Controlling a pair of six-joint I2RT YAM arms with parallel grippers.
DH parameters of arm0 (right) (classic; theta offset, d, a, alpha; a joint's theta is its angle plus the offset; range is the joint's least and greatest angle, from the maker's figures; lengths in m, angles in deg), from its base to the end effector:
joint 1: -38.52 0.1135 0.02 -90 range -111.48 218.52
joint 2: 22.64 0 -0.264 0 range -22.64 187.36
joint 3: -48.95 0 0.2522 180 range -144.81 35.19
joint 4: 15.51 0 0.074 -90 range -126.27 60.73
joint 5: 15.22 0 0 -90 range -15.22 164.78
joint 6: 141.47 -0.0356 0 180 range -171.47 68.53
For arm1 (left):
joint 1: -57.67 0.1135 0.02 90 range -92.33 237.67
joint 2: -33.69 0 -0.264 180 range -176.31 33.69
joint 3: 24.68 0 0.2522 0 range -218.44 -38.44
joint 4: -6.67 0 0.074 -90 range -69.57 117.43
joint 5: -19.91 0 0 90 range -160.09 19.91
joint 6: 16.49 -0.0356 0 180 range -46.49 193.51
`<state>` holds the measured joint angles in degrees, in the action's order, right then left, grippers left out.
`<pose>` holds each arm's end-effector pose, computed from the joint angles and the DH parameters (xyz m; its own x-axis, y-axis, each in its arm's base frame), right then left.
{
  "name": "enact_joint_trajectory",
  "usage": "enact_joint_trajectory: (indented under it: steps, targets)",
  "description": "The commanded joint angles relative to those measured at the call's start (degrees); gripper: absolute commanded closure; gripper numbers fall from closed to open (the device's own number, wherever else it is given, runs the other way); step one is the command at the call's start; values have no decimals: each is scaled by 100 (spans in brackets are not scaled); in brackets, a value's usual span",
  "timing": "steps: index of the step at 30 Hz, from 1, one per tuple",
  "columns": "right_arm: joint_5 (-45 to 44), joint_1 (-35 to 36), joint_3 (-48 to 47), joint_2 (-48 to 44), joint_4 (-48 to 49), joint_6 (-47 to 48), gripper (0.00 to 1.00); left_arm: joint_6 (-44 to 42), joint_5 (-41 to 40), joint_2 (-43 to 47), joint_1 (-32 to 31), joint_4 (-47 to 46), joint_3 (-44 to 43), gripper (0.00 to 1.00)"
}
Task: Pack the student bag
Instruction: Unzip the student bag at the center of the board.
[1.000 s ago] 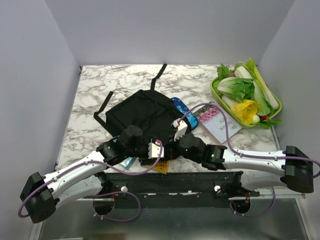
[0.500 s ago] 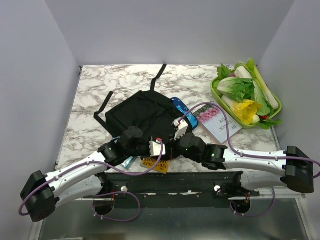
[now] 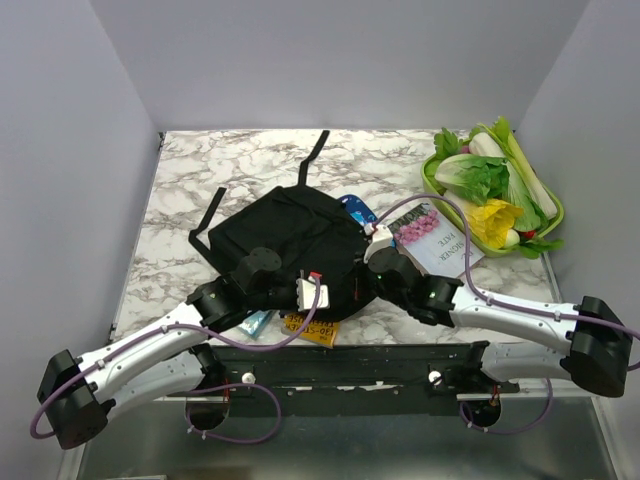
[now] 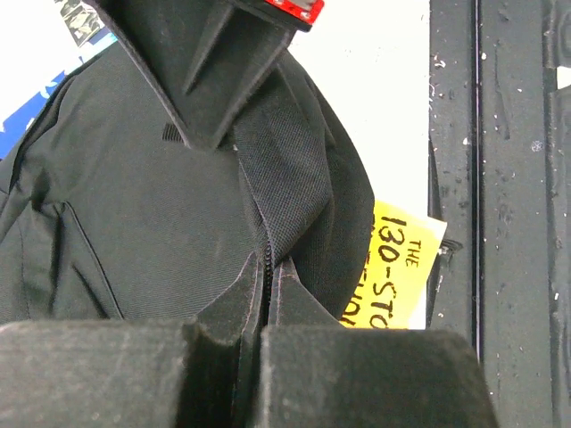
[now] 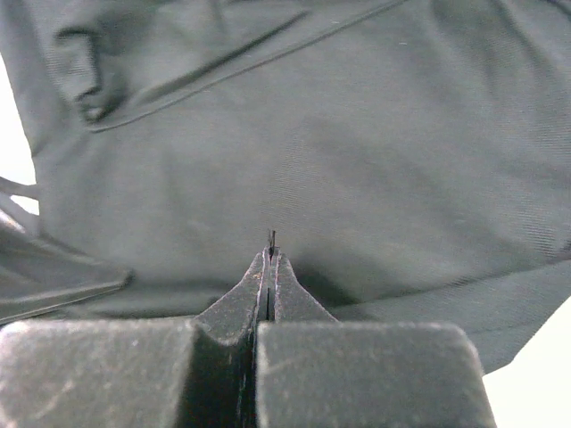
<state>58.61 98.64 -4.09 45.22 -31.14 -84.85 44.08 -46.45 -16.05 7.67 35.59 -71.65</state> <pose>0.1369 0.2184 0.2387 -0.6032 0.0108 -0.7975 -0.4566 0.8151 0.3565 0.1125 -0.1563 0.2468 0.1585 0.5114 -0.8446 0.9681 0.0875 0.2346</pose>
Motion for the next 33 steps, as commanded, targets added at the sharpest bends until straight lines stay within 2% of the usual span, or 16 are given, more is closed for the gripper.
enact_joint_trajectory:
  steps: [1, 7, 12, 19, 22, 23, 24, 26, 27, 28, 30, 32, 33]
  targets:
    - [-343, -360, -97, 17, -595, 254, 99, -80, 563, 289, -45, 268, -168, 100]
    - [-852, -694, -307, 263, -797, 403, 99, -177, 853, 412, -45, 637, -361, 100]
    - [-1318, -975, -789, 623, -859, 552, 99, -730, 1011, 500, -63, 1409, -449, 100]
    - [-1714, -1213, -1380, 1229, -815, 851, 99, -1258, 1003, 737, -63, 1859, -134, 100]
    - [-1506, -1222, -1354, 1143, -693, 790, 99, -1416, 678, 807, -63, 1711, 156, 98]
    - [-1399, -1222, -1206, 1055, -640, 755, 99, -1390, 555, 808, -63, 1588, 235, 90]
    - [-1259, -1222, -1082, 959, -483, 720, 99, -1129, 224, 825, -54, 1187, 315, 75]
    - [-856, -1204, -862, 626, -350, 623, 99, -637, -60, 799, -54, 719, 412, 64]
    - [-732, -1187, -600, 511, -210, 579, 99, -338, -313, 773, -45, 229, 395, 48]
    - [-643, -1169, -476, 414, -156, 474, 99, 361, -403, 738, -45, 7, 307, 45]
    - [-459, -1117, -160, 186, -60, 342, 99, 945, -474, 615, -28, -484, 175, 42]
    - [-310, -1064, 17, 79, 2, 184, 99, 1920, -562, 509, -19, -776, 0, 36]
    - [-248, -1037, 87, 0, 72, 131, 99, 2211, -536, 378, -19, -995, -53, 27]
